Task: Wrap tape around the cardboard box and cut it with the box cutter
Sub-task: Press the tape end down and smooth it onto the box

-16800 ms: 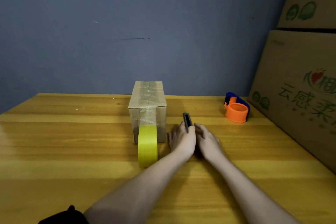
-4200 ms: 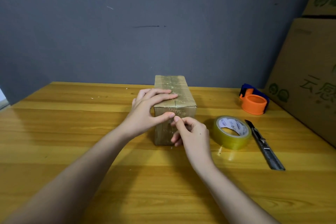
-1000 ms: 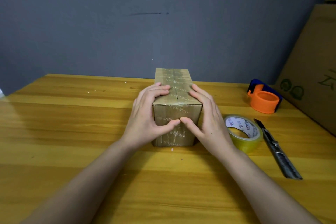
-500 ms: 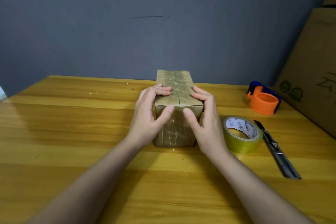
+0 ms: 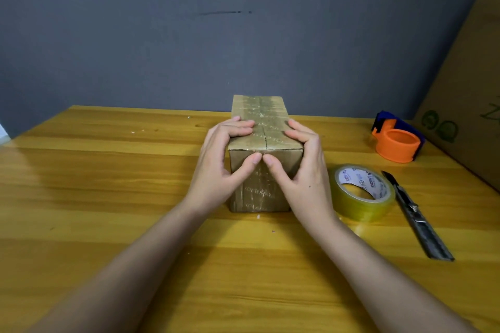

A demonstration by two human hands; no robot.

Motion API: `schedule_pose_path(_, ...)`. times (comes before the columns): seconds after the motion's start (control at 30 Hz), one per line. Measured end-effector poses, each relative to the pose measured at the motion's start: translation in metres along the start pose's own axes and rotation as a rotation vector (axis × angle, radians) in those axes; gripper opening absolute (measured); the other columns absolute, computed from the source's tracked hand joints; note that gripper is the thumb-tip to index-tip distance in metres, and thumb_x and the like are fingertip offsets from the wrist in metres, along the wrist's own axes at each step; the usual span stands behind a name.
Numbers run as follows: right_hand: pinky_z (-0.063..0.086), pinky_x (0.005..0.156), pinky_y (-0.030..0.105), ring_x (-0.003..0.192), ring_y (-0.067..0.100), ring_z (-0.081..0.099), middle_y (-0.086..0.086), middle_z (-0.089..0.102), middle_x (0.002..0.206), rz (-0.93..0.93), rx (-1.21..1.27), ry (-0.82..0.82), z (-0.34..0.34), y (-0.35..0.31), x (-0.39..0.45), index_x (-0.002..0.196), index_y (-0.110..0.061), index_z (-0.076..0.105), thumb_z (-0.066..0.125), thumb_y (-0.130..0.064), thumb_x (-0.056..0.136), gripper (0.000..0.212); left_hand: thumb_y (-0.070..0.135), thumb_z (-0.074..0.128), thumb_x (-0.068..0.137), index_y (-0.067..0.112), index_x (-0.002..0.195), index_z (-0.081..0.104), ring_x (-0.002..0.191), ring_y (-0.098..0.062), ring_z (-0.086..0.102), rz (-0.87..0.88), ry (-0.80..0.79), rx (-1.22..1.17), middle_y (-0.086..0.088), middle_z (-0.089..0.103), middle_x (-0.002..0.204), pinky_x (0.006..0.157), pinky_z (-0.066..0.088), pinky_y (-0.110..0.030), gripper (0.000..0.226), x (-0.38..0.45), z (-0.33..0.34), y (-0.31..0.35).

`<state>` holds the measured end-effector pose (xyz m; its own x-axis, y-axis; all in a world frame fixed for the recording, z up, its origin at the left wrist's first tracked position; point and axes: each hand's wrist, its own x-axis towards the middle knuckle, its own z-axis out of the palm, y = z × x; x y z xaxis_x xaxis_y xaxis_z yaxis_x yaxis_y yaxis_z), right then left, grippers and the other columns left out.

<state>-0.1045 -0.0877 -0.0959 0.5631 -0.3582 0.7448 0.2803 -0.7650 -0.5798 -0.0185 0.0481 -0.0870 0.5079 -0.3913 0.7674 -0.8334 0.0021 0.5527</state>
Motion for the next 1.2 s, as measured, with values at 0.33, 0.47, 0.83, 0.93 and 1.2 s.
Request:
schedule_pose_path(0.33, 0.032, 0.112, 0.039, 0.139, 0.011, 0.031, 0.001, 0.033, 0.151, -0.097, -0.060, -0.124, -0.008, 0.011, -0.005, 0.135, -0.019, 0.034, 0.063, -0.045, 0.082, 0.066, 0.035, 0.066, 0.078, 0.012, 0.129, 0.042, 0.139, -0.015, 0.032, 0.117, -0.140, 0.159, -0.001, 0.046, 0.139, 0.115, 0.027, -0.038, 0.060, -0.003, -0.008, -0.009)
schedule_pose_path(0.47, 0.030, 0.113, 0.037, 0.140, 0.011, 0.030, 0.000, 0.031, 0.152, -0.126, -0.083, -0.170, -0.012, 0.015, -0.004, 0.136, -0.021, 0.031, 0.069, -0.044, 0.078, 0.073, 0.034, 0.070, 0.075, 0.013, 0.132, 0.035, 0.141, -0.020, 0.028, 0.165, -0.197, 0.191, -0.006, 0.042, 0.141, 0.115, 0.026, -0.044, 0.070, -0.003, -0.010, -0.012)
schedule_pose_path(0.83, 0.038, 0.106, 0.035, 0.130, 0.010, 0.044, -0.002, 0.047, 0.139, 0.087, 0.019, 0.061, 0.007, -0.014, -0.003, 0.118, -0.014, 0.045, 0.059, -0.056, 0.077, 0.060, 0.034, 0.043, 0.091, 0.013, 0.120, 0.051, 0.137, -0.011, 0.034, -0.032, -0.062, 0.007, -0.001, 0.053, 0.131, 0.114, 0.028, -0.035, 0.037, -0.002, -0.005, 0.001)
schedule_pose_path(0.93, 0.040, 0.104, 0.035, 0.128, 0.011, 0.045, -0.004, 0.048, 0.138, 0.071, -0.033, 0.078, 0.008, -0.013, -0.002, 0.117, -0.016, 0.045, 0.063, -0.055, 0.074, 0.060, 0.033, 0.045, 0.092, 0.013, 0.122, 0.050, 0.136, -0.011, 0.034, -0.007, -0.067, 0.054, -0.001, 0.053, 0.132, 0.114, 0.028, -0.034, 0.037, -0.002, -0.004, -0.002)
schedule_pose_path(1.2, 0.035, 0.106, 0.027, 0.130, 0.013, 0.044, 0.003, 0.044, 0.142, -0.030, -0.062, 0.015, 0.005, -0.002, -0.004, 0.123, -0.011, 0.044, 0.065, -0.049, 0.077, 0.064, 0.026, 0.053, 0.088, 0.011, 0.128, 0.043, 0.139, -0.017, 0.031, 0.085, -0.110, 0.096, -0.006, 0.047, 0.137, 0.115, 0.026, -0.038, 0.044, -0.004, -0.005, -0.007)
